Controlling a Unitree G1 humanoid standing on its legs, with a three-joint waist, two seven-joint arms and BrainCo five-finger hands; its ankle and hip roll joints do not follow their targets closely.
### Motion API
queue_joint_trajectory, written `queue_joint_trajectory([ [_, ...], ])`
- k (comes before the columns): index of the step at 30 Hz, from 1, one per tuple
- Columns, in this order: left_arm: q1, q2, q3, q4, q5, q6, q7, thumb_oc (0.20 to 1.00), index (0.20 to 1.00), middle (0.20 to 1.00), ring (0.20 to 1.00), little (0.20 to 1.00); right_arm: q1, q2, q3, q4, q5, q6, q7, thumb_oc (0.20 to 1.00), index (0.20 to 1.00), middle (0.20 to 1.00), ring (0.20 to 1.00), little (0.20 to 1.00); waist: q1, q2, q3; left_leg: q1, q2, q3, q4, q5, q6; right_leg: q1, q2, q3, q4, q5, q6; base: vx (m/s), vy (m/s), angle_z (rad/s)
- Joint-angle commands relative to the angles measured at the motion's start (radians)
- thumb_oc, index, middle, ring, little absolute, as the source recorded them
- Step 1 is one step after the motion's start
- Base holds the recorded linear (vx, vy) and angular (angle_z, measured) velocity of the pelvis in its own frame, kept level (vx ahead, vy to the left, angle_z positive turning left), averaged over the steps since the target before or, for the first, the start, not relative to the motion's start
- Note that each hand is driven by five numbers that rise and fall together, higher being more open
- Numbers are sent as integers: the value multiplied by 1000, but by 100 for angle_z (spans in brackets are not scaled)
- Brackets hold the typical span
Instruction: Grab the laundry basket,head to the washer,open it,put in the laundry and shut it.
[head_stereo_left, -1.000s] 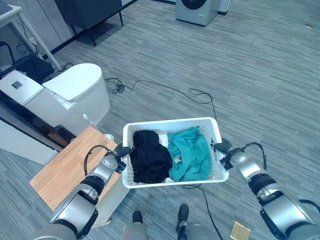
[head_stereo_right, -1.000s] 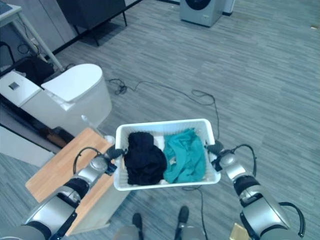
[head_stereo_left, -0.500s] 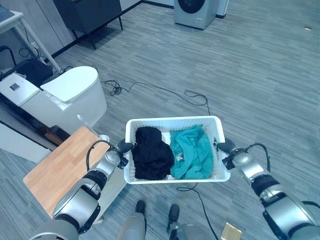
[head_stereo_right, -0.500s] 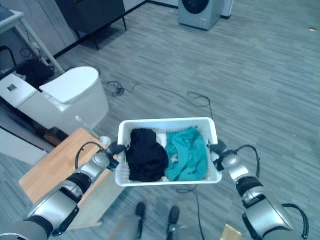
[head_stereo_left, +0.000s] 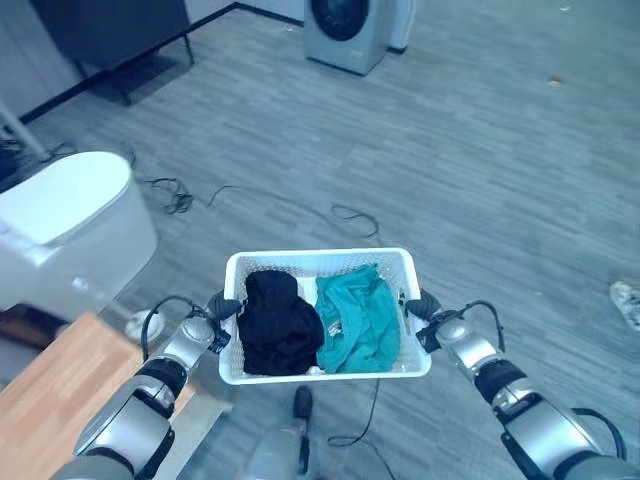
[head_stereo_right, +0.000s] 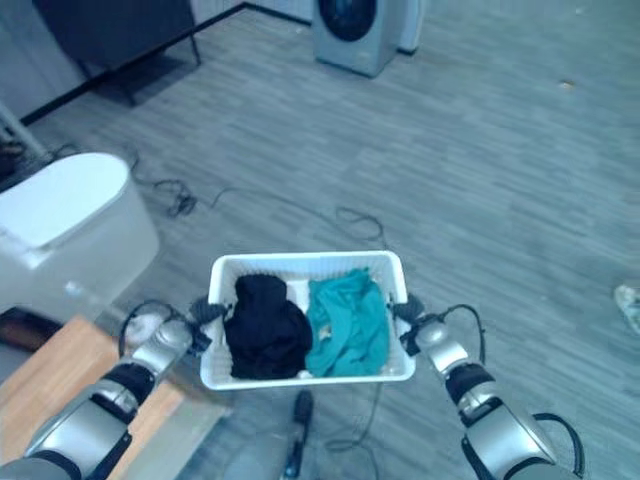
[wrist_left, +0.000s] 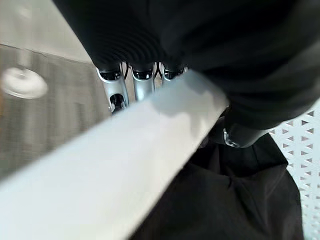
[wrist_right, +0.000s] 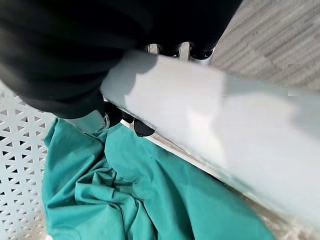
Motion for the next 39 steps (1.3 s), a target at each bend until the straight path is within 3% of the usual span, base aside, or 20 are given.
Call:
queue_joint_trajectory([
  [1, -78, 4, 40, -28, 7, -52, 46, 200, 200, 200, 200, 200, -67, 12, -64, -88, -17, -119, 70, 200, 200, 200, 200, 200, -6, 61, -44, -19, 9, 4, 65, -109, -51, -11, -45, -21, 72, 488, 90, 468, 233, -9],
  [3, -72, 2, 47, -31, 4, -50, 49, 200, 200, 200, 200, 200, -68, 17, -65, -90, -24, -116, 69, 200, 200, 200, 200, 200, -19, 78, -34, 19, 13, -4, 56, -120, -43, -62, -67, -46, 137, 452, 74, 235, 121, -4],
  [4, -65, -4, 57, -29, 3, -48, 48, 200, 200, 200, 200, 200, -63, 19, -68, -89, -28, -118, 69, 200, 200, 200, 200, 200, -31, 97, -22, 63, 19, -17, 43, -130, -42, -129, -95, -77, 151, 396, 40, 367, 95, -1],
  [6, -47, -16, 60, -32, 6, -47, 44, 200, 200, 200, 200, 200, -55, 11, -65, -95, -30, -113, 73, 200, 200, 200, 200, 200, -60, 127, -17, 118, 16, -70, 51, -162, -53, -217, -98, -102, 19, 261, -31, 471, 47, -4],
  [8, -43, -16, 63, -33, 8, -46, 43, 200, 200, 200, 200, 200, -48, 6, -67, -104, -28, -113, 73, 200, 200, 200, 200, 200, -76, 126, -10, 136, 12, -87, 59, -177, -60, -218, -99, -103, -44, 235, -40, 242, -53, 19],
  [11, -53, -23, 76, -26, 32, -46, 49, 200, 200, 200, 200, 200, -14, -34, -91, -136, -24, -108, 66, 200, 200, 200, 200, 200, -135, 112, 6, 204, -15, -160, 77, -249, -92, -322, -115, 40, -391, 332, -17, 448, -148, 85],
  [12, -52, -25, 76, -26, 32, -46, 49, 200, 200, 200, 200, 200, -13, -35, -91, -138, -24, -107, 66, 200, 200, 200, 200, 200, -136, 117, 9, 209, -11, -162, 79, -254, -92, -313, -112, 37, -397, 333, -17, 441, -131, 113],
  [13, -65, -31, 77, -17, 52, -47, 56, 200, 200, 200, 200, 200, 4, -46, -104, -158, -30, -105, 67, 200, 200, 200, 200, 200, -158, 123, 18, 246, -9, -192, 89, -288, -103, -361, -149, 52, -506, 394, 4, 412, -126, 113],
  [17, -86, -35, 63, 3, 80, -48, 62, 200, 200, 200, 200, 200, 29, -55, -118, -165, -36, -105, 67, 200, 200, 200, 200, 200, -186, 106, -3, 339, -7, -230, 79, -351, -120, -333, -166, 28, -553, 443, 19, 476, -189, 89],
  [20, -86, -49, 59, 15, 86, -46, 59, 200, 200, 200, 200, 200, 33, -63, -120, -162, -43, -103, 71, 200, 200, 200, 200, 200, -198, 105, -39, 380, 31, -242, 91, -363, -136, -310, -151, 28, -517, 473, 11, 422, -254, 57],
  [23, -74, -71, 60, 37, 82, -47, 59, 200, 200, 200, 200, 200, 42, -67, -109, -154, -42, -103, 74, 200, 200, 200, 200, 200, -206, 116, -63, 369, 94, -253, 208, -314, -173, -279, -112, 4, -469, 453, -17, 362, -317, 23],
  [24, -71, -72, 60, 24, 65, -45, 53, 200, 200, 200, 200, 200, 42, -62, -110, -153, -26, -102, 71, 200, 200, 200, 200, 200, -201, 105, -68, 292, 156, -180, 398, -186, -201, -211, -113, -48, -483, 424, -37, 288, -342, -1],
  [26, -68, -67, 64, 9, 54, -42, 50, 200, 200, 200, 200, 200, 49, -62, -115, -157, -12, -104, 68, 200, 200, 200, 200, 200, -181, 87, -58, 216, 190, -117, 583, -140, -189, -146, -99, -65, -509, 403, -72, 307, -388, 12],
  [29, -72, -65, 71, -1, 41, -45, 49, 200, 200, 200, 200, 200, 50, -72, -117, -160, -13, -101, 64, 200, 200, 200, 200, 200, -159, 85, -46, 175, 242, -44, 633, -108, -186, -87, -85, -87, -539, 377, -91, 175, -226, 1],
  [30, -95, -79, 62, -2, 32, -40, 52, 200, 200, 200, 200, 200, 48, -77, -120, -162, -10, -97, 55, 200, 200, 200, 200, 200, -142, 72, -29, 117, 275, 21, 597, -118, -180, -49, -93, -106, -562, 358, -97, 110, -122, 2],
  [31, -95, -79, 62, -2, 32, -40, 52, 200, 200, 200, 200, 200, 48, -77, -120, -162, -10, -97, 55, 200, 200, 200, 200, 200, -142, 72, -29, 118, 276, 21, 598, -118, -180, -48, -93, -106, -562, 358, -97, 152, -155, 12],
  [33, -111, -89, 54, -8, 35, -41, 56, 200, 200, 200, 200, 200, 53, -81, -118, -179, -10, -98, 48, 200, 200, 200, 200, 200, -116, 65, -4, 5, 244, 41, 484, -174, -185, -4, -99, -117, -585, 329, -87, 147, -72, -6],
  [35, -112, -87, 54, -15, 33, -40, 58, 200, 200, 200, 200, 200, 57, -82, -119, -181, -9, -99, 47, 200, 200, 200, 200, 200, -109, 64, -3, -11, 228, 36, 393, -164, -188, 3, -103, -117, -586, 321, -84, 175, -7, -6],
  [36, -116, -83, 50, -12, 30, -43, 58, 200, 200, 200, 200, 200, 61, -78, -119, -177, -11, -106, 44, 200, 200, 200, 200, 200, -87, 84, 2, -30, 205, -3, 206, -94, -207, 26, -81, -118, -589, 307, -82, 271, 37, -3],
  [39, -113, -78, 49, -3, 31, -44, 56, 200, 200, 200, 200, 200, 57, -67, -114, -163, -10, -114, 42, 200, 200, 200, 200, 200, -64, 100, 9, -33, 170, -57, 56, -12, -218, 54, -60, -117, -586, 290, -84, 212, 20, -22],
])
